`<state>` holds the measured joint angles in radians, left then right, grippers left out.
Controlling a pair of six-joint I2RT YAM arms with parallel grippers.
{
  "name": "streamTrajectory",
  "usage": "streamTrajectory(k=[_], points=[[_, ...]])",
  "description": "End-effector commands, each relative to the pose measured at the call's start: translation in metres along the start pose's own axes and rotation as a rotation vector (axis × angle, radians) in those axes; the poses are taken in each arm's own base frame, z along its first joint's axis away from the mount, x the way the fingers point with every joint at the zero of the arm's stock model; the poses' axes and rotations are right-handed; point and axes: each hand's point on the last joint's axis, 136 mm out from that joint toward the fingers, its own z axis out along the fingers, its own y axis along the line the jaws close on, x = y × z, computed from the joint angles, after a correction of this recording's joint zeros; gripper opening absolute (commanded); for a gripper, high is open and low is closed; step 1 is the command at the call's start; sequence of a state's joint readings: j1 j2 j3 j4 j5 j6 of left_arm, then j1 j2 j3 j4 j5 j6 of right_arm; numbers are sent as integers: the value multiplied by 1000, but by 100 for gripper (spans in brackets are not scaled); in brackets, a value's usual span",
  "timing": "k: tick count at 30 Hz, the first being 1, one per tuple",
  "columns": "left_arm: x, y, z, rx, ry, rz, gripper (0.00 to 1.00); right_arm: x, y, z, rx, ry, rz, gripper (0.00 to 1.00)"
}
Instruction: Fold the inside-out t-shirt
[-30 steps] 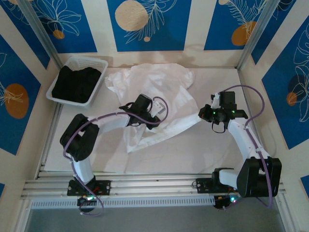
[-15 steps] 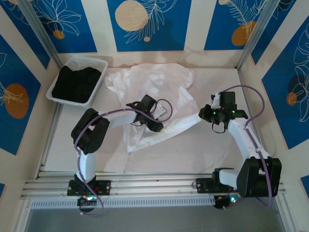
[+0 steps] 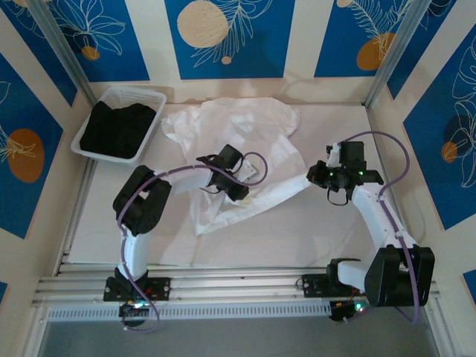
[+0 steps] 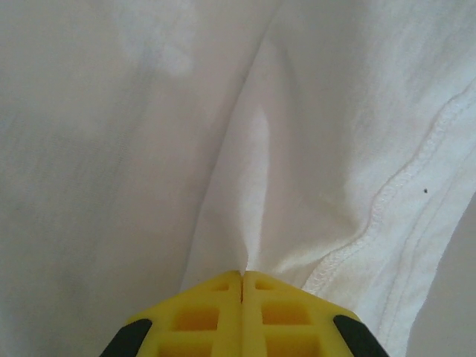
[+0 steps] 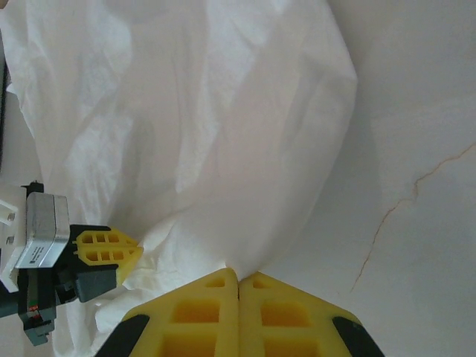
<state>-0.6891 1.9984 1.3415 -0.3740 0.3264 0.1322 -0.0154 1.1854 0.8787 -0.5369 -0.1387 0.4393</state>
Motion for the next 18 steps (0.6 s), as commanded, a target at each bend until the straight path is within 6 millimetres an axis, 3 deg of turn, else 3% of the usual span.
streamTrajectory(k=[1, 4, 8, 9, 11, 13, 18], points=[[-26, -12, -30, 33, -97, -13, 0, 4, 0, -5, -11, 1, -9, 3], [-46, -22, -55, 55, -207, -41, 0, -6, -5, -3, 14, -25, -5, 11], [-70, -34, -83, 89, -339, -101, 0, -45, -37, -7, 110, -71, 86, 48], [-75, -36, -89, 96, -366, -119, 0, -52, -37, -10, 90, -86, 99, 63], [-82, -36, -99, 94, -400, -160, 0, -53, -20, -16, 57, -132, 17, 71], [-86, -36, -108, 89, -418, -192, 0, -37, 16, -15, -20, -167, -162, 72], [-93, -32, -129, 93, -462, -288, 0, 43, 99, -8, -240, -190, -574, 61]])
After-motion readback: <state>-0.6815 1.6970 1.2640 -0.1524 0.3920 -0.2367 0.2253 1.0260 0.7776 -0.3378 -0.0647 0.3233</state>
